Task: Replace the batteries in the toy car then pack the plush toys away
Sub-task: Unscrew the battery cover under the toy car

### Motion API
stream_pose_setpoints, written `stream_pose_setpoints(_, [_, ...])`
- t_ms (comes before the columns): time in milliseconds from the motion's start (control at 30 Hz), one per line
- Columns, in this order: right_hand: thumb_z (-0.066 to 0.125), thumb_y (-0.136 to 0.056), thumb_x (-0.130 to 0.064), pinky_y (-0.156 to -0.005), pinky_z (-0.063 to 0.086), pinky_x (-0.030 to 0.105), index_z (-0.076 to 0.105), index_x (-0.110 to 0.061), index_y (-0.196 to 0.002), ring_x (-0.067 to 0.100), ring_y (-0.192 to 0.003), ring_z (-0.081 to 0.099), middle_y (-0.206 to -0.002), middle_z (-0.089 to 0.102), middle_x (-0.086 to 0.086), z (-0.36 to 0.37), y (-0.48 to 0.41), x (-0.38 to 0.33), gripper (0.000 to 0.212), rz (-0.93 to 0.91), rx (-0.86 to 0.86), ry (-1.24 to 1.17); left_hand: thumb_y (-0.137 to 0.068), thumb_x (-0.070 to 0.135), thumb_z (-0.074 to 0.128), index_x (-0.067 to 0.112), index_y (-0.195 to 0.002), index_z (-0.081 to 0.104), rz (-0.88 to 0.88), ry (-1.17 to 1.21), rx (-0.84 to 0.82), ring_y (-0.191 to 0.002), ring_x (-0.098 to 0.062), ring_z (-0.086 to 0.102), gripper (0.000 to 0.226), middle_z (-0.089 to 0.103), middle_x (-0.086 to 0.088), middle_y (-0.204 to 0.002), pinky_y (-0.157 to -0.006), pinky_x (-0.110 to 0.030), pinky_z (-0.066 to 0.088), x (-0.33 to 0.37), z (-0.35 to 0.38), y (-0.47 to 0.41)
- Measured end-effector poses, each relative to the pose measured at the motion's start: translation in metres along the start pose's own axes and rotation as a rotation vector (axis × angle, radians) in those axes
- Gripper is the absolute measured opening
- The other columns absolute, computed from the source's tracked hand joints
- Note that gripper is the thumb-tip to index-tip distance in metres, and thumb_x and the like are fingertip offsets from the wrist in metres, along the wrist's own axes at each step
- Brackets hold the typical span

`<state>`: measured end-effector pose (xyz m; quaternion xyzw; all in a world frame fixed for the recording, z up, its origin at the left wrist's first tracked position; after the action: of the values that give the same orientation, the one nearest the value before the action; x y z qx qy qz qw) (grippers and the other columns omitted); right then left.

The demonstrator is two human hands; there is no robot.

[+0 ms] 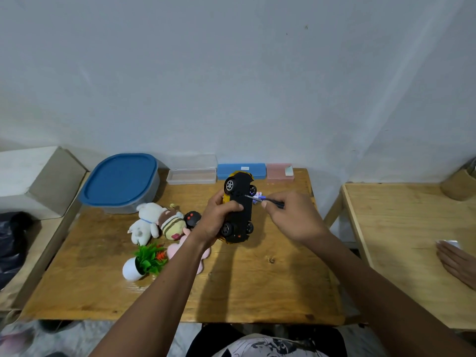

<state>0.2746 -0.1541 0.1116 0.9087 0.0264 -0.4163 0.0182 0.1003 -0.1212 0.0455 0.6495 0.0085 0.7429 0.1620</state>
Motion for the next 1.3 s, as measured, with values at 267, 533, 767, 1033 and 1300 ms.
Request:
stream_pose_setpoints(267, [0.057, -0.093, -0.021, -0.052, 0.029, 0.028, 0.064, -0.017, -0.069, 0.011, -0.053, 0.042, -0.054, 0.048, -0.004, 0.003, -0.015, -0.008, 0.025, -0.068, -0.085, 0.11, -0.075, 0.013, 0.062, 0.011, -0.103, 0.064, 0.068, -0.161, -0.025, -0.073, -0.017, 0.068, 0.028, 0.068, -0.001, -0.08, -0.062, -0.03, 0.057, 0.008, -0.005, -0.004])
stream_pose_setpoints(533, [0.052, -0.088, -0.019, -0.063, 0.041, 0.034, 0.064, -0.037, -0.123, 0.024, -0.083, 0.052, -0.084, 0.044, -0.001, 0.024, -0.028, -0.007, 0.041, -0.289, -0.098, 0.635, -0.063, 0.024, 0.068, 0.011, -0.102, 0.066, -0.139, -0.089, -0.032, -0.084, -0.033, 0.07, 0.041, 0.072, -0.014, -0.089, -0.077, -0.045, 0.055, -0.027, -0.023, -0.023])
stream_pose_setpoints(767, [0.046, -0.097, -0.03, -0.058, 0.029, 0.033, 0.048, -0.012, -0.062, 0.015, -0.055, 0.038, -0.056, 0.04, -0.001, 0.039, -0.049, 0.0, 0.039, -0.097, -0.129, 0.559, -0.067, 0.026, 0.064, 0.01, -0.103, 0.064, -0.243, -0.056, -0.042, -0.08, -0.027, 0.069, 0.04, 0.073, -0.011, -0.086, -0.069, -0.035, 0.053, -0.057, -0.027, -0.037])
stream_pose_setpoints(1033, [0.075, -0.079, -0.015, -0.064, 0.035, 0.029, 0.078, -0.024, -0.095, 0.02, -0.08, 0.055, -0.083, 0.063, 0.001, 0.053, -0.058, 0.012, 0.019, -0.244, -0.072, 0.516, -0.075, 0.027, 0.064, 0.015, -0.1, 0.065, -0.306, -0.054, -0.027, -0.084, -0.027, 0.067, 0.028, 0.072, -0.011, -0.092, -0.071, -0.033, 0.051, -0.079, -0.04, -0.034])
stream_pose_setpoints(1300, [0.051, -0.097, -0.044, -0.055, 0.032, 0.03, 0.071, -0.014, -0.082, 0.009, -0.061, 0.044, -0.065, 0.05, -0.004, 0.064, -0.07, 0.025, 0.039, -0.062, -0.165, 0.546, -0.071, 0.033, 0.063, 0.011, -0.115, 0.061, -0.322, -0.06, -0.075, -0.099, -0.036, 0.067, 0.049, 0.069, -0.021, -0.11, -0.083, -0.044, 0.053, -0.073, -0.051, -0.04])
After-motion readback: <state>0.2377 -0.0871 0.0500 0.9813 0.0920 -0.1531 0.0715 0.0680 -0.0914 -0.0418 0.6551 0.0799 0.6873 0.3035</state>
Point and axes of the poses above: each hand's wrist, its own y-axis away from the middle knuckle, its own z-axis out of the palm, x = y × z, the point moved 6 cm from there along -y, towards the middle knuckle
